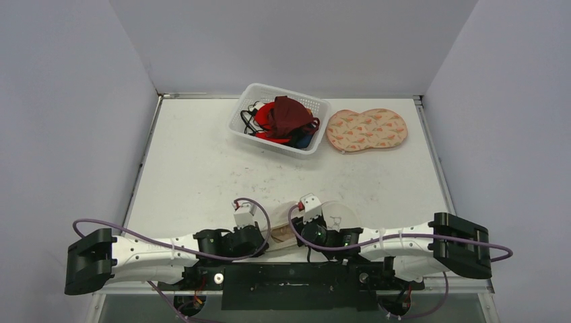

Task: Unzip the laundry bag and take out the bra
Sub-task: Pick up the bra from the laundry bag.

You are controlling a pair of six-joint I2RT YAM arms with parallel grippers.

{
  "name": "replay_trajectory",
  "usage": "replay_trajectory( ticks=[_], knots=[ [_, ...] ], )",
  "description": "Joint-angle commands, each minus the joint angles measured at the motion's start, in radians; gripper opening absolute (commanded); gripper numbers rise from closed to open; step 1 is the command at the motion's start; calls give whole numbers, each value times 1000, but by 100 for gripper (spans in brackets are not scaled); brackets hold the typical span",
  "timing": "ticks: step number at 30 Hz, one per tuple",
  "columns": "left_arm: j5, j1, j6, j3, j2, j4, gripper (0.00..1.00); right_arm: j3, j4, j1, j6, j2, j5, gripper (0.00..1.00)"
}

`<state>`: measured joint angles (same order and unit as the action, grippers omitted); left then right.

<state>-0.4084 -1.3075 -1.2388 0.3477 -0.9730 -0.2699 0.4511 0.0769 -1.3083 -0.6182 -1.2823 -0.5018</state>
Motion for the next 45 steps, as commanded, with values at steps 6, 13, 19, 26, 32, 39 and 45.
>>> replay_trajectory(
  ticks=[6, 13, 19, 26, 32, 39, 45],
  knots=[
    [-8, -4, -17, -38, 5, 32, 0, -6, 98, -81, 170, 157, 48, 52],
    [-6, -4, -11, -36, -1, 51, 0, 73, 105, -137, 266, 31, 45, 52],
    [-4, -4, -19, -44, 11, 36, 0, 116, 172, -150, 304, -94, 26, 52],
    [-7, -4, -37, -69, 51, 17, 0, 117, 244, -159, 322, -178, 10, 56],
    [-6, -4, -50, -85, 67, 21, 0, 101, 275, -167, 303, -230, -43, 61],
    [-10, -4, -46, -81, 67, 15, 0, 69, 324, -190, 297, -236, -78, 68],
    [-10, -4, -51, -88, 68, 19, 0, 32, 359, -206, 308, -166, -59, 72]
  ],
)
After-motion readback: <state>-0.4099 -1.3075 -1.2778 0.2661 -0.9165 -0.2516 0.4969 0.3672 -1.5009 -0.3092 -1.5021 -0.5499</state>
